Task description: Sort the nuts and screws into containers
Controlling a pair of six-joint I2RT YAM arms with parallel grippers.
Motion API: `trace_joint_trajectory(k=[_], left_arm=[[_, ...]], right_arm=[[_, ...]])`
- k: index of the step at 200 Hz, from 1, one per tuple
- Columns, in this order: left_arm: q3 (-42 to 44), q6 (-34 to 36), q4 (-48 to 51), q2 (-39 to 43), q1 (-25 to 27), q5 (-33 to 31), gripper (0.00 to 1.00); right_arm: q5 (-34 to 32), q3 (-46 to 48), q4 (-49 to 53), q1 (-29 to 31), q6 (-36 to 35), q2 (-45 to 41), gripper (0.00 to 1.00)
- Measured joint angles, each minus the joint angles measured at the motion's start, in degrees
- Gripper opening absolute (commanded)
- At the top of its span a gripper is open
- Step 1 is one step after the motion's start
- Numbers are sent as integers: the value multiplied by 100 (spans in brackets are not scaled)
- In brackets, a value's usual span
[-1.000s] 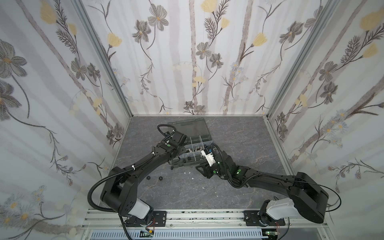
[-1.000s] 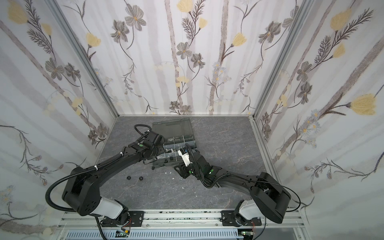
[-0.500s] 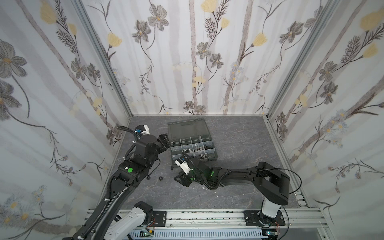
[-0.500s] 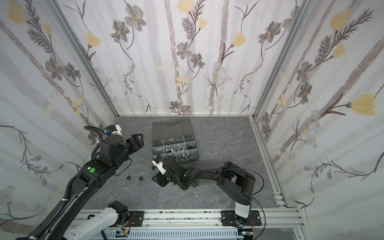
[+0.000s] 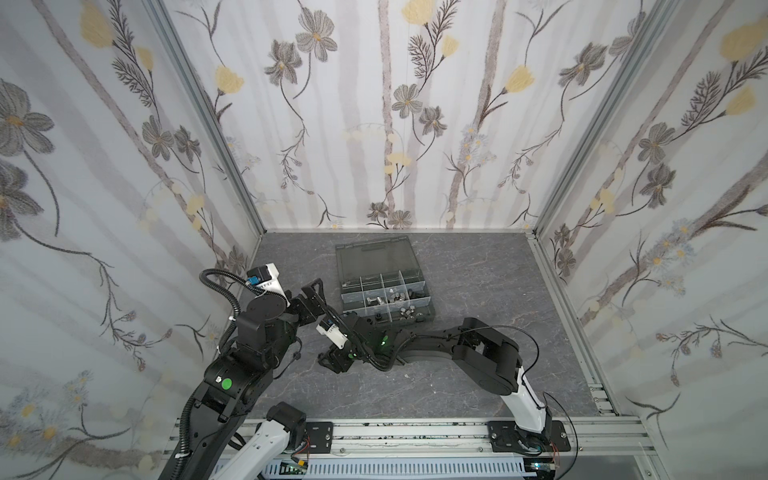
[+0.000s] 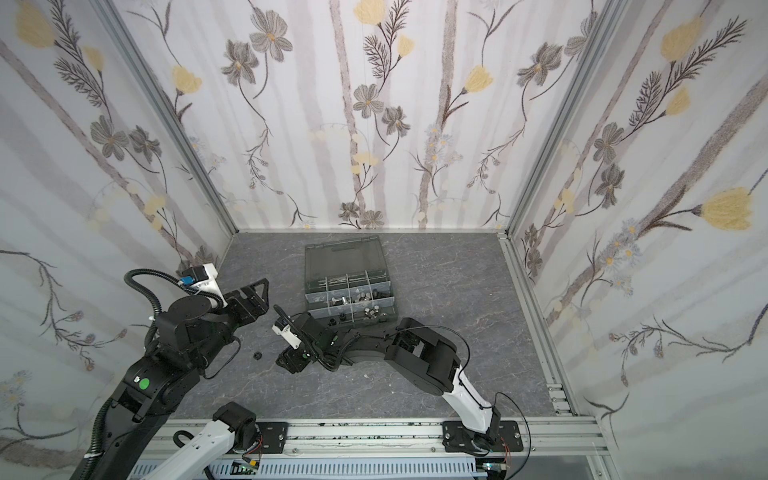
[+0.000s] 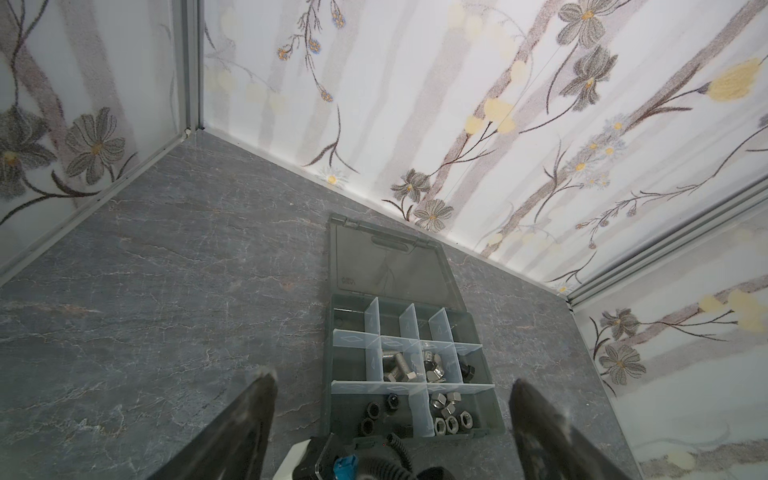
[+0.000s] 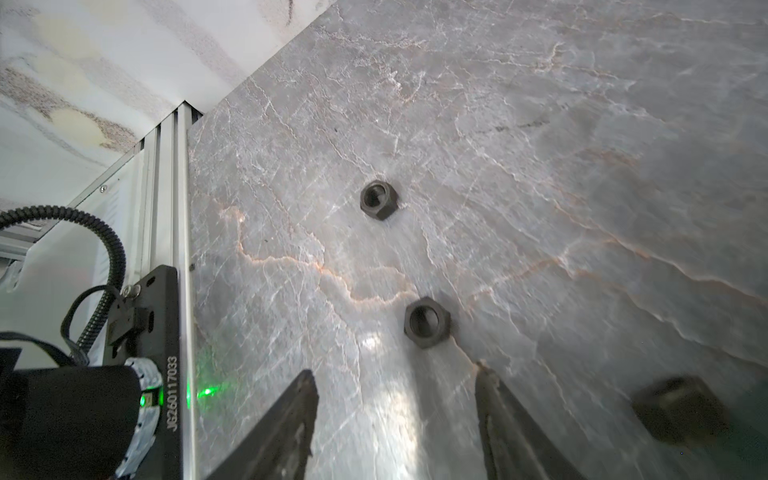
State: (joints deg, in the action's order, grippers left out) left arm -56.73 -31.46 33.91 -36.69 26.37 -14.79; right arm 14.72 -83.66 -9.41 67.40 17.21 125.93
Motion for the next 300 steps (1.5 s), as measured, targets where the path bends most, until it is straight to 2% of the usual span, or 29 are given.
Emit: trace_joint_trajectory(k=[61, 104, 159, 201, 300], left_arm=[[282, 111, 92, 238, 0, -11, 90], [319, 153, 105, 339, 0, -22, 91], [319, 260, 168, 413, 4, -149, 92], [258, 278, 195, 391, 2, -214, 92], [232, 269, 269, 363, 0, -258, 92]], right_arm=[[2, -785, 557, 9, -238, 634, 60], [-57, -1241, 544, 11, -455, 981, 53], [-522, -1257, 590, 109, -791, 1012, 42], [-911, -1064, 520, 201, -1025, 925, 38], [-1102, -671, 437, 208, -1088, 682, 25]])
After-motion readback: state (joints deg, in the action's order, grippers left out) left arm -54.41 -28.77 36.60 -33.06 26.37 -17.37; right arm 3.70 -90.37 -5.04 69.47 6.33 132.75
